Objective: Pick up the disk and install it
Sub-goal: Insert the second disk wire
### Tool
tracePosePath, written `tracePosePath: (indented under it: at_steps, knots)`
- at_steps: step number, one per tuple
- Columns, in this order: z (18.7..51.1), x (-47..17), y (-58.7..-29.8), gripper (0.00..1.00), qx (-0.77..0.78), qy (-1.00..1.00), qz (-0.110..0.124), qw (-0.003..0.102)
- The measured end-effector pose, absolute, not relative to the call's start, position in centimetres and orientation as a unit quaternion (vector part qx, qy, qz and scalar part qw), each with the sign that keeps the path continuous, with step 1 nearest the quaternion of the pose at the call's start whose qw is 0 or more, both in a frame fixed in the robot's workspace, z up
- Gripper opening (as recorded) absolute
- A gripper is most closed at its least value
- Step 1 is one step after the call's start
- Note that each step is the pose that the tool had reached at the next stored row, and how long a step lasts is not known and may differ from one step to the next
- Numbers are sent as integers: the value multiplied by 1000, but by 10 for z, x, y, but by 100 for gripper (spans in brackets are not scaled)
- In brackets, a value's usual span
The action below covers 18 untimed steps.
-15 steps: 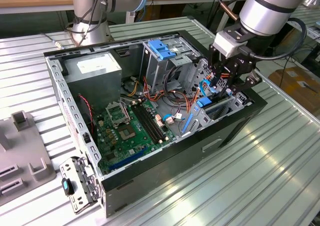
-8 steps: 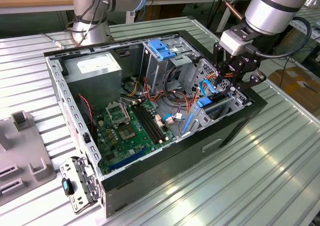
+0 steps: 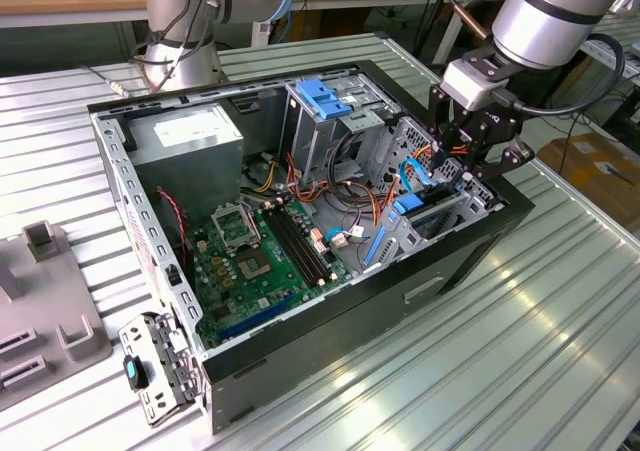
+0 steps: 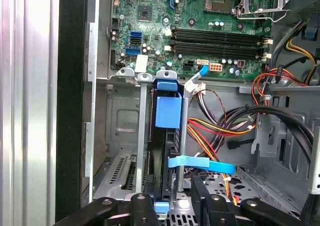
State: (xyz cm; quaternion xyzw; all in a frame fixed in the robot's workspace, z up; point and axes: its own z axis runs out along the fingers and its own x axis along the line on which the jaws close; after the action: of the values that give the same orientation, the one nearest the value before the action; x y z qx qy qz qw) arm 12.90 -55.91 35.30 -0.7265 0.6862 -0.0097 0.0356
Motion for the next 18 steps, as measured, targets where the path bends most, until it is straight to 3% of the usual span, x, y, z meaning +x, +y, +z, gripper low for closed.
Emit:
tracePosePath:
  at_steps: [18]
  knots:
    - [353, 142, -558, 42, -732, 680, -9, 36]
